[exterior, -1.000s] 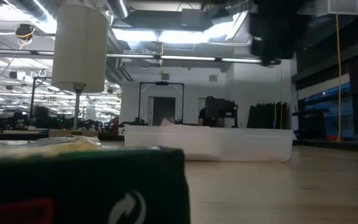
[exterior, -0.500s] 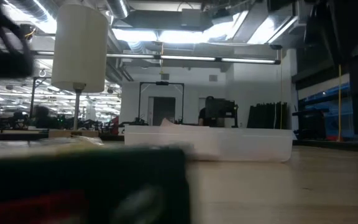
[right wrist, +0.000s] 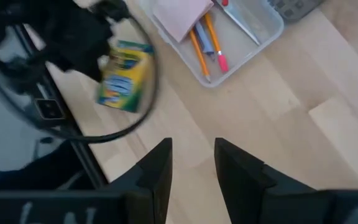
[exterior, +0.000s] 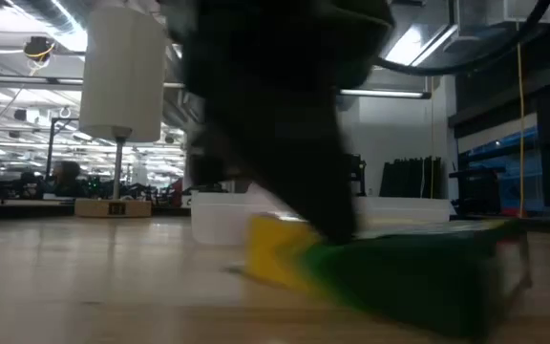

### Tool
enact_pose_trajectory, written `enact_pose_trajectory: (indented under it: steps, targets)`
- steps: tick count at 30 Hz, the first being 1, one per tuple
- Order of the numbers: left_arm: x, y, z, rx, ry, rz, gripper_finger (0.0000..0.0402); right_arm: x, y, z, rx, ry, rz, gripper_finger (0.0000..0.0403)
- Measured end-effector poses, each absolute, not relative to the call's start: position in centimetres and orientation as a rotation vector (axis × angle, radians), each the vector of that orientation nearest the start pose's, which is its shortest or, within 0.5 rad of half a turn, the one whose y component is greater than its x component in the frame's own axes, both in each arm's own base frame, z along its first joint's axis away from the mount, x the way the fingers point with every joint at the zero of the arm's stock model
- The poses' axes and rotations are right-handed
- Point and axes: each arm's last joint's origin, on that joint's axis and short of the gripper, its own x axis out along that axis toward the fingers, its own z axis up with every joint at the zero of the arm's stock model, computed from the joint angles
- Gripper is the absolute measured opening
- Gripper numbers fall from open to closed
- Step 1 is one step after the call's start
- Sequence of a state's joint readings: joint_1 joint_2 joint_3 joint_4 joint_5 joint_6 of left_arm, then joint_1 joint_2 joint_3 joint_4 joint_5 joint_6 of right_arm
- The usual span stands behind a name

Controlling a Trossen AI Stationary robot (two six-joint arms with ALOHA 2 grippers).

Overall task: Pack school essentials
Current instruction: Put the yellow crayon box into the transparent supply box

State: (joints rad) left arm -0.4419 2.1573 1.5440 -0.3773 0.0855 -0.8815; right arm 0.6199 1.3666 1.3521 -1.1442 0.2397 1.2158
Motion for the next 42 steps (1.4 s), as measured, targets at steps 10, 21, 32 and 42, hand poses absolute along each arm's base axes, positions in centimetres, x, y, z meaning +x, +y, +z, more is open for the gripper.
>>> enact_pose_trajectory:
  steps: [10,21,32,42]
  targets:
    - [44.1,-17.0,17.6,-0.723,0.832,-0.1,0.0002,18.5,15.2,33.4,0.65,1.038,-0.398,0.0122]
    - [39.0,-17.3,20.6,-0.538,1.15,0.195,0.0001,16.2,19.7,28.0,0.86,1.14,-0.41,0.0122]
    - [38.3,-17.9,19.1,-0.611,1.191,0.217,0.0001,21.2,19.4,19.5,1.122,0.681,-0.294,0.0122]
    - [37.2,-19.4,19.0,-0.67,1.249,0.224,0.0003,27.8,19.2,17.4,0.826,0.854,-0.345,0.0122]
